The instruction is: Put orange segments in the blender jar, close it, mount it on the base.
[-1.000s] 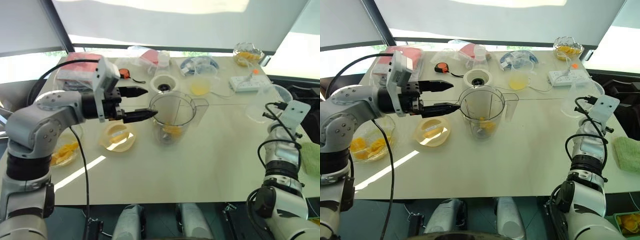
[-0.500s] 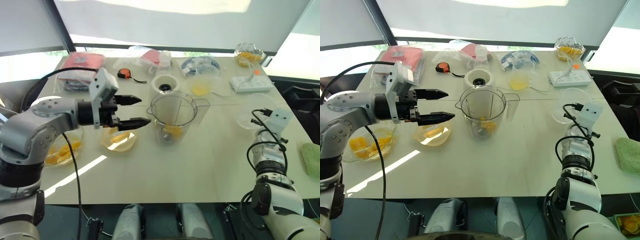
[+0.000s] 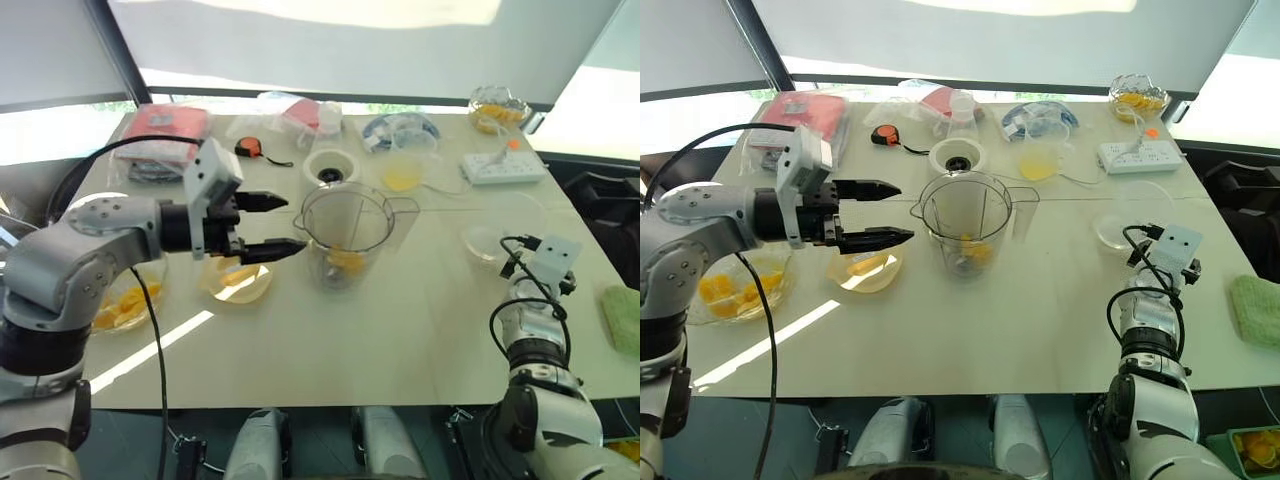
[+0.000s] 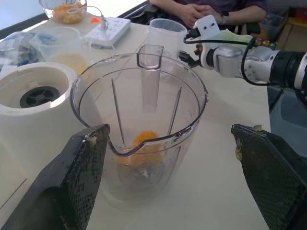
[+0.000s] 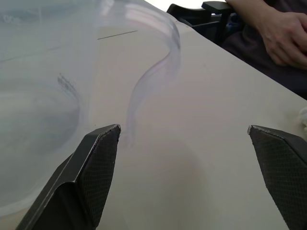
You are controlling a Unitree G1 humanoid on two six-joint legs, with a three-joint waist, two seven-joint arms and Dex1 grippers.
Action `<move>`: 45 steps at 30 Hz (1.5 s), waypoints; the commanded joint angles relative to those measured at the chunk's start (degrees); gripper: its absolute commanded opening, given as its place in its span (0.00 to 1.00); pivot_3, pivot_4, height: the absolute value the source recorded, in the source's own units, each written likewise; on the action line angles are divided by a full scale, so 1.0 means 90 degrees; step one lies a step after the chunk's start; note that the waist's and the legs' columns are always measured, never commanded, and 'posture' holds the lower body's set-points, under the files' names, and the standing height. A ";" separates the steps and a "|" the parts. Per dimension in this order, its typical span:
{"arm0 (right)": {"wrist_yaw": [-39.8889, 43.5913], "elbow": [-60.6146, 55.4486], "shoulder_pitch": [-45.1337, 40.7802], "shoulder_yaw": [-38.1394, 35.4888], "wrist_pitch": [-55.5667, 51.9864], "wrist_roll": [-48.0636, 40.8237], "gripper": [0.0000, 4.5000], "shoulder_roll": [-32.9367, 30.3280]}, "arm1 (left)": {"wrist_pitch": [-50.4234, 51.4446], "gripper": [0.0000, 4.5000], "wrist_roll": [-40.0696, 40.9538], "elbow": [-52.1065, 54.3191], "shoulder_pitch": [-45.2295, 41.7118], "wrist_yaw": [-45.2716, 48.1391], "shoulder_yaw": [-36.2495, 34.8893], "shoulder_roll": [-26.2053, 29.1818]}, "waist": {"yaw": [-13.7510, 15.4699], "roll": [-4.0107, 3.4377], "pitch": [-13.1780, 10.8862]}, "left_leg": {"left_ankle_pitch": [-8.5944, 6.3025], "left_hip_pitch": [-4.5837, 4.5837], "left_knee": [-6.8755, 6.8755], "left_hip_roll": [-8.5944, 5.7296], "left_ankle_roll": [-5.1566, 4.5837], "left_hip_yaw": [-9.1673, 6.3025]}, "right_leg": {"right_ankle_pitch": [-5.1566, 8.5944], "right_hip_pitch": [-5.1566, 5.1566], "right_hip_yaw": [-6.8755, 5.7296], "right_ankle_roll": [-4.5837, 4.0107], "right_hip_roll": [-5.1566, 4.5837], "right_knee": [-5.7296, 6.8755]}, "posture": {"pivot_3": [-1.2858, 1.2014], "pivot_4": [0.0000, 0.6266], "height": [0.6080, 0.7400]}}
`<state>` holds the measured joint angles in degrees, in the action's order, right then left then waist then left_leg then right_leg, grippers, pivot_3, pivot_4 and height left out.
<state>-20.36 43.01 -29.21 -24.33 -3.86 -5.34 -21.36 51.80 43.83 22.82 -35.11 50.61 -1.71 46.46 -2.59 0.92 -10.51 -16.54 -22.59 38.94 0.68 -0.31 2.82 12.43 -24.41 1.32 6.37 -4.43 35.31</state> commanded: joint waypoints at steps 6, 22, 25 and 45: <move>0.0464 -0.2877 0.1021 0.0335 -0.0341 -0.0034 0.99 0.0198 | -0.0236 0.94 -0.0153 -0.0027 0.0024 0.0053 -0.0048 -0.0033 | -0.0012 -0.0001 0.0000 | 0.0000 0.0001 0.0000 0.0001 0.0000 0.0001 | 0.0001 0.0000 0.0001 0.0000 -0.0001 0.0000 | 0.52 0.24 1.00; 0.3593 -0.8222 0.3634 -0.0687 -0.3606 -0.1989 0.99 -0.1491 | -0.1896 0.94 -0.2187 -0.1662 0.0297 0.0994 0.0785 0.0709 | 0.0057 0.0003 -0.0002 | -0.0001 0.0009 0.0001 0.0009 -0.0001 0.0003 | 0.0018 0.0006 -0.0003 -0.0016 -0.0001 0.0001 | 0.52 0.24 1.00; 0.4633 -0.9072 0.4215 -0.1268 -0.4341 -0.3162 0.99 -0.2021 | -0.2708 0.94 -0.3062 -0.2764 -0.0014 0.1219 0.1470 0.0483 | 0.0139 0.0001 -0.0002 | -0.0002 0.0007 0.0000 0.0007 -0.0002 0.0002 | 0.0019 0.0005 -0.0006 -0.0017 -0.0001 -0.0001 | 0.52 0.24 1.00; 0.5478 -0.9818 0.4692 -0.2768 -0.5389 -0.6659 0.99 -0.3312 | -0.5605 0.94 -0.5926 -0.7910 -0.1886 0.1828 0.2974 -0.1422 | 0.0366 0.0042 0.0006 | -0.0014 -0.0050 0.0021 0.0012 -0.0022 -0.0011 | 0.0017 -0.0017 -0.0026 -0.0015 -0.0016 -0.0027 | 0.52 0.24 1.00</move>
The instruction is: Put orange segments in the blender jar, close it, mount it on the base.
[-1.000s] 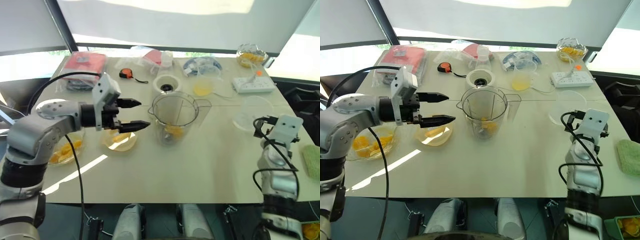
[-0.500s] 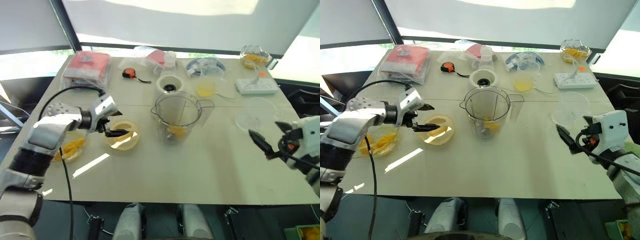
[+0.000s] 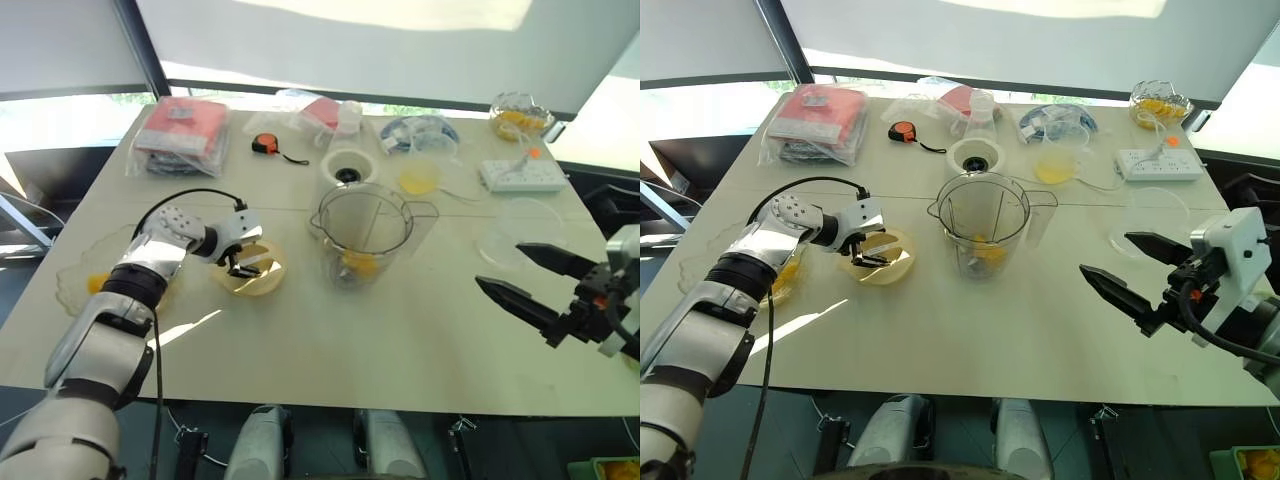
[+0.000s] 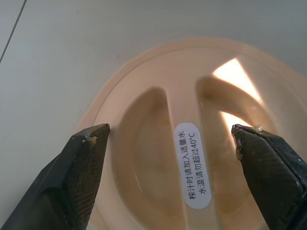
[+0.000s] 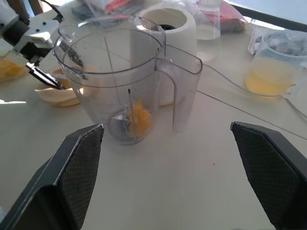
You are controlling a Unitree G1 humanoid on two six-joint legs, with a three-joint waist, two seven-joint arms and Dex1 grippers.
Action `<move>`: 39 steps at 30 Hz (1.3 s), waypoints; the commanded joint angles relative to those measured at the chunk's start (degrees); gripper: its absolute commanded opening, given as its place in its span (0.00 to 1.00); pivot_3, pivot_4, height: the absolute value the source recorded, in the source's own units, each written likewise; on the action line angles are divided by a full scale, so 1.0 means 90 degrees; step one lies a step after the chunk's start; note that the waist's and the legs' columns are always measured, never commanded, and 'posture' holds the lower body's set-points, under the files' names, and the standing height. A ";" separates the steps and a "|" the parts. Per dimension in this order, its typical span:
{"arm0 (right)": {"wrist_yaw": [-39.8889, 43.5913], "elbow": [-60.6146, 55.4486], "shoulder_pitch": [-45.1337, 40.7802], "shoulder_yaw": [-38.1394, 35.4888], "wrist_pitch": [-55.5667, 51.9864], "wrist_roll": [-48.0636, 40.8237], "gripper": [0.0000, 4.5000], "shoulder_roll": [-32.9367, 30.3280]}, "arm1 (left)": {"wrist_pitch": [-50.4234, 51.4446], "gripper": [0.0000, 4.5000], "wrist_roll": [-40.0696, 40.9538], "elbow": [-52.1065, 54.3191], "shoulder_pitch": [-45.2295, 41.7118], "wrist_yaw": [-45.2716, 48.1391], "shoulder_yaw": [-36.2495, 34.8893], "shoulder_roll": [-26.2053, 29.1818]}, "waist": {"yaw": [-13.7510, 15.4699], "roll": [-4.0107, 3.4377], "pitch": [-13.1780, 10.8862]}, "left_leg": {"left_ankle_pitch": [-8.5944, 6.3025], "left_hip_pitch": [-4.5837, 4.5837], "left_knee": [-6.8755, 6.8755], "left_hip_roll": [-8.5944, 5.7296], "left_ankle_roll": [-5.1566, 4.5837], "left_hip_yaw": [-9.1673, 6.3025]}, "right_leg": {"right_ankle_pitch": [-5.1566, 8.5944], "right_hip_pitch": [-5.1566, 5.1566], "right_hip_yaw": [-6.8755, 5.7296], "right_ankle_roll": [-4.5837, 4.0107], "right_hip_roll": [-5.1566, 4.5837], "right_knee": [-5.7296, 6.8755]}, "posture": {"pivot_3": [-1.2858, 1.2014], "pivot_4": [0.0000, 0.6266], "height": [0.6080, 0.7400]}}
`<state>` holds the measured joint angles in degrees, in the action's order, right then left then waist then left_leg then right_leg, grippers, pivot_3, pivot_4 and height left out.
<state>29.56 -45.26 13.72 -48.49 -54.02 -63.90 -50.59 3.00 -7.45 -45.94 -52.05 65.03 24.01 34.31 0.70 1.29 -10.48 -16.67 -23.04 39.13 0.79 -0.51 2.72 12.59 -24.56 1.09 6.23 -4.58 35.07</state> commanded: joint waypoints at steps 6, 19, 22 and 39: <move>-0.0171 -0.0108 -0.0153 0.0205 0.0297 -0.0140 1.00 -0.0107 | -0.0385 0.75 -0.0540 -0.0510 -0.0021 0.0303 0.0156 -0.0213 | 0.0000 0.0003 0.0020 | 0.0000 0.0003 0.0002 0.0000 0.0000 -0.0001 | 0.0000 0.0002 0.0000 0.0000 -0.0001 0.0003 | 0.52 0.24 1.00; 0.0216 -0.0176 -0.0253 0.0666 0.0394 -0.0211 1.00 -0.0518 | -0.0550 0.07 -0.0576 -0.0109 0.0249 0.0535 -0.0147 0.0095 | -0.0055 0.0004 0.0027 | 0.0000 0.0019 0.0002 0.0013 0.0000 0.0003 | -0.0003 0.0006 -0.0001 -0.0005 0.0005 0.0014 | 0.52 0.24 1.00; 0.0570 -0.0215 -0.0266 0.0662 0.0362 -0.0346 1.00 -0.0776 | -0.0485 0.07 -0.0566 -0.0023 0.0310 0.0504 -0.0217 0.0130 | -0.0058 0.0008 0.0029 | 0.0000 0.0018 0.0002 0.0012 0.0000 0.0004 | -0.0003 0.0005 -0.0001 -0.0004 0.0005 0.0014 | 0.52 0.24 1.00; 0.0762 0.0046 -0.0653 0.1186 0.0506 -0.0142 1.00 -0.0814 | 0.1599 0.07 0.0670 0.1319 -0.2899 0.1582 -0.1479 0.0780 | 0.0013 0.0025 0.0022 | -0.0004 -0.0041 0.0013 -0.0015 -0.0007 -0.0011 | -0.0012 -0.0020 -0.0021 0.0027 -0.0007 0.0003 | 0.52 0.24 1.00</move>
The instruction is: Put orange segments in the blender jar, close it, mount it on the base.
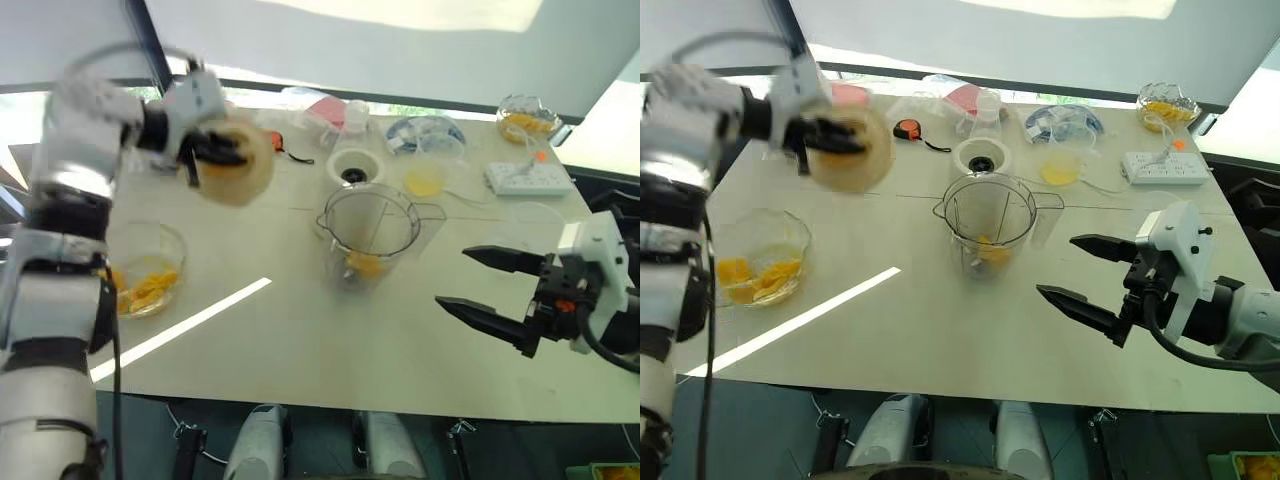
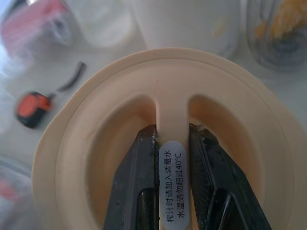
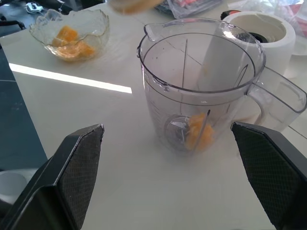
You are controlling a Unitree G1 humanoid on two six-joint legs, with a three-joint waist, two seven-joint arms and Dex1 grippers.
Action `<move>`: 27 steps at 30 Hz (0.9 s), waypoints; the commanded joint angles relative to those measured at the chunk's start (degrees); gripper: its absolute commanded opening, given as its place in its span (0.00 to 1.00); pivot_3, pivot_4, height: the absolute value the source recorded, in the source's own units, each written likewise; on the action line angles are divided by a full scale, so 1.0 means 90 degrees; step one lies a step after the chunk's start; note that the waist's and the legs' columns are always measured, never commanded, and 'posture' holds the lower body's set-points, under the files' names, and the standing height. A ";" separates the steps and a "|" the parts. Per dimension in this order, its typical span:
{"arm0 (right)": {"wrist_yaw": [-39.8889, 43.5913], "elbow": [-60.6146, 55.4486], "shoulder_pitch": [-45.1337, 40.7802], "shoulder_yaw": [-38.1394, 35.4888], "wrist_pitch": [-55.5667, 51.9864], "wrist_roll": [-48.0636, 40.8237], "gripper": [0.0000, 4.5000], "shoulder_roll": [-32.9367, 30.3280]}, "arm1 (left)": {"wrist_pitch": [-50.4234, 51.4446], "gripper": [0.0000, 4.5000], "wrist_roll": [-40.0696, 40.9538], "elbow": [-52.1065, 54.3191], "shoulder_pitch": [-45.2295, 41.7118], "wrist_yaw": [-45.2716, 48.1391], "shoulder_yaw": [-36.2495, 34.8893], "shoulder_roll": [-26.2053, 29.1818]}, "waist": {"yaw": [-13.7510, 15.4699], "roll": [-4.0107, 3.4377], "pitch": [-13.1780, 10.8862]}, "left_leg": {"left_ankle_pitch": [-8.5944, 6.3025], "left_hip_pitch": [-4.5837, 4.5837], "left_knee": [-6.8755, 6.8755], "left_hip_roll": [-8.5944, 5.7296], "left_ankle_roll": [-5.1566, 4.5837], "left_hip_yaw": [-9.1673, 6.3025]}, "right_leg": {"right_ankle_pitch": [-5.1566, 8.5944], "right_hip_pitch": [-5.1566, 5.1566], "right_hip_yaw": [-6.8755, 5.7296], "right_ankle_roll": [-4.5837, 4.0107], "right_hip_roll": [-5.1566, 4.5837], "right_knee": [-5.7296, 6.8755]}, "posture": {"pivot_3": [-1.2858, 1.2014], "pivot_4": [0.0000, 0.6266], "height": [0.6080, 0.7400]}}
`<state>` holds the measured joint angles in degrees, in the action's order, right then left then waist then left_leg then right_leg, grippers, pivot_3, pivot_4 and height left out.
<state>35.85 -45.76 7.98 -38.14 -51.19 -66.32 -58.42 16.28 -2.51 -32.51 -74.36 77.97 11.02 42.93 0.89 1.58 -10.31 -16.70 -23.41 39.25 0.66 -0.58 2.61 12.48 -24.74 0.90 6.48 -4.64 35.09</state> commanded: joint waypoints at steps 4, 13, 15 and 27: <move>0.0172 0.0340 0.0077 0.0334 0.0353 0.0671 1.00 0.0089 | 0.0454 0.07 0.0219 -0.0845 -0.1578 0.0415 0.0075 -0.0916 | -0.0003 0.0007 -0.0004 | -0.0002 0.0003 0.0006 -0.0017 -0.0004 0.0002 | 0.0004 0.0011 -0.0006 0.0004 0.0002 -0.0002 | 0.52 0.24 1.00; 0.0294 0.0597 0.0645 0.0779 0.1152 0.1905 1.00 0.0849 | 0.0673 0.07 0.0079 -0.2217 -0.2816 0.1119 0.0677 -0.2952 | -0.0078 0.0001 -0.0002 | -0.0014 0.0004 0.0010 -0.0019 -0.0024 0.0001 | 0.0013 0.0001 0.0014 0.0018 0.0013 0.0004 | 0.52 0.24 1.00; 0.0345 0.0689 0.0855 0.0879 0.1433 0.2218 1.00 0.1098 | 0.0516 0.07 -0.0004 -0.2295 -0.2689 0.1425 0.0875 -0.3126 | -0.0088 -0.0003 -0.0003 | -0.0014 0.0004 0.0006 -0.0014 -0.0025 0.0003 | 0.0014 -0.0007 0.0011 0.0022 0.0025 0.0014 | 0.52 0.24 1.00; -0.0197 0.0265 0.1102 0.1635 0.1795 0.2919 1.00 0.1980 | -0.0149 0.07 0.0049 -0.2200 -0.2078 0.1615 0.2091 -0.3249 | -0.0027 -0.0016 -0.0001 | -0.0014 0.0003 0.0010 -0.0003 -0.0025 -0.0010 | 0.0020 -0.0015 0.0027 -0.0013 0.0038 0.0020 | 0.52 0.24 1.00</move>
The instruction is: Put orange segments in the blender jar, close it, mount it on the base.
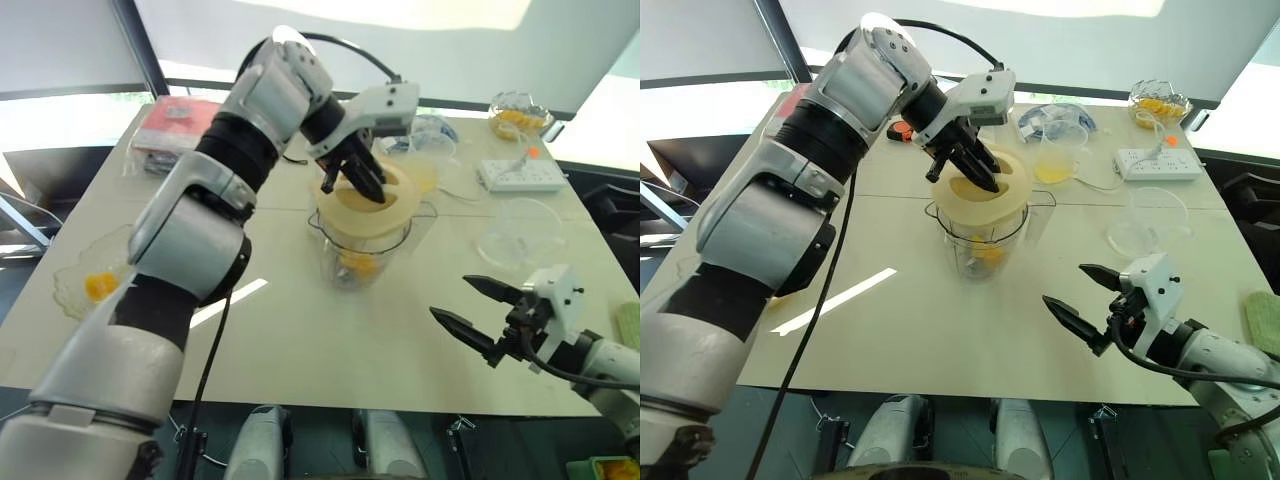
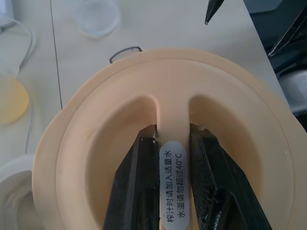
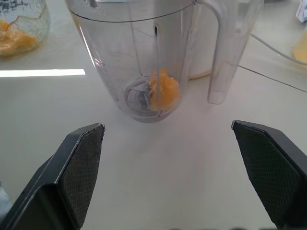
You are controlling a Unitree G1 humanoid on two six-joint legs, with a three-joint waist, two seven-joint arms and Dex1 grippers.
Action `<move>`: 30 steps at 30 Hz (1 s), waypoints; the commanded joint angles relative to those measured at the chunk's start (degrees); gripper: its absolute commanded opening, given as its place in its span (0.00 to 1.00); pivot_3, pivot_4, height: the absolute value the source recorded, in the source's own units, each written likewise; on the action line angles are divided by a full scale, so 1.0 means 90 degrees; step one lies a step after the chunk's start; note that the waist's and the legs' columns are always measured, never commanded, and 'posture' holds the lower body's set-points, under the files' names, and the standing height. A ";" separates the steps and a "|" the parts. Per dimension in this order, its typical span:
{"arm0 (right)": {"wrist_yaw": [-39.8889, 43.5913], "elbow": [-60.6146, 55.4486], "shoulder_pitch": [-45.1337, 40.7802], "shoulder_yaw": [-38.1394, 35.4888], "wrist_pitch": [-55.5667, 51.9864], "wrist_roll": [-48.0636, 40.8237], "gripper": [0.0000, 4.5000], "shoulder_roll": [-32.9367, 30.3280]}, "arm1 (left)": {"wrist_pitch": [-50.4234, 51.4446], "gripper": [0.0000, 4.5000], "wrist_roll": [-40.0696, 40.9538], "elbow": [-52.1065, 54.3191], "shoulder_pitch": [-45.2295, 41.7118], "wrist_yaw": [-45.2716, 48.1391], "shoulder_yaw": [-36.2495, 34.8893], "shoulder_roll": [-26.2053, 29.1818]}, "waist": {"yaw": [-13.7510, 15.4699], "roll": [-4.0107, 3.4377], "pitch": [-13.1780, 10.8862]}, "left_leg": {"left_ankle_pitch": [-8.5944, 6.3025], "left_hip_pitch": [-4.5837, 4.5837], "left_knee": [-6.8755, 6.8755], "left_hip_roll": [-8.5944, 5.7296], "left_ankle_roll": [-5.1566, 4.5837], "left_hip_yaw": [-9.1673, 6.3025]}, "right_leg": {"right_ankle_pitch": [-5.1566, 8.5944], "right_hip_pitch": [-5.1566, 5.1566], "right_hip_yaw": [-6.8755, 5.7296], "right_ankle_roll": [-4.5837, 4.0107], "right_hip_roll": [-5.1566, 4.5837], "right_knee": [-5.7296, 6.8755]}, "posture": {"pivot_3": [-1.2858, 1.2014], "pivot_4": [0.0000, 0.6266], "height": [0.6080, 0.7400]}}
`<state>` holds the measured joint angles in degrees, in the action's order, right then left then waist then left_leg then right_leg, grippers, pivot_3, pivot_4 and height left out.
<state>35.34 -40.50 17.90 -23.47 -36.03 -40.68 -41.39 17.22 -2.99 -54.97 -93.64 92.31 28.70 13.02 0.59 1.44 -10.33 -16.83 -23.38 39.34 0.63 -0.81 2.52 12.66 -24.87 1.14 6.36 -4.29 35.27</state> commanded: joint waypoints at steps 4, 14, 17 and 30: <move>-0.0309 -0.0422 -0.0047 0.0130 0.0054 0.0088 1.00 0.0174 | -0.0162 0.07 0.0308 0.0549 0.0332 0.0021 0.0344 0.0084 | 0.0015 -0.0001 0.0001 | 0.0000 -0.0001 0.0000 -0.0001 0.0000 0.0001 | 0.0000 0.0000 -0.0001 0.0000 -0.0003 -0.0001 | 0.52 0.24 1.00; -0.0567 -0.0265 -0.0394 0.0438 -0.0003 0.0242 1.00 0.0222 | 0.0030 0.07 0.0229 0.0869 0.0642 0.0021 0.0572 0.0034 | 0.0005 -0.0004 0.0003 | 0.0000 0.0002 0.0006 -0.0002 0.0000 -0.0001 | -0.0001 0.0004 -0.0002 0.0000 -0.0002 0.0004 | 0.52 0.24 1.00; -0.0690 -0.0195 -0.0561 0.0597 0.0034 0.0401 1.00 0.0275 | 0.0182 0.07 0.0278 0.0959 0.0747 0.0021 0.0678 0.0057 | 0.0010 -0.0006 0.0004 | 0.0000 0.0002 0.0006 -0.0002 0.0000 -0.0002 | -0.0001 0.0004 -0.0003 0.0000 -0.0001 0.0005 | 0.52 0.24 1.00; -0.1591 0.2716 -0.2758 0.2192 0.1491 0.2425 1.00 0.1881 | 0.1232 0.07 0.0806 0.2296 0.1995 0.0021 -0.0098 0.0121 | 0.0016 -0.0048 0.0046 | 0.0000 0.0024 0.0010 -0.0002 0.0000 0.0009 | -0.0011 0.0028 -0.0007 0.0022 0.0001 0.0016 | 0.52 0.24 1.00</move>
<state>20.59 -16.32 -5.50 -4.34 -25.32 -20.14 -24.95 25.73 2.71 -35.12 -77.62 90.96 25.89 15.68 0.74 1.01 -9.91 -16.82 -23.19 39.43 0.61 -0.80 2.61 12.56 -24.62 1.09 6.57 -4.29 35.40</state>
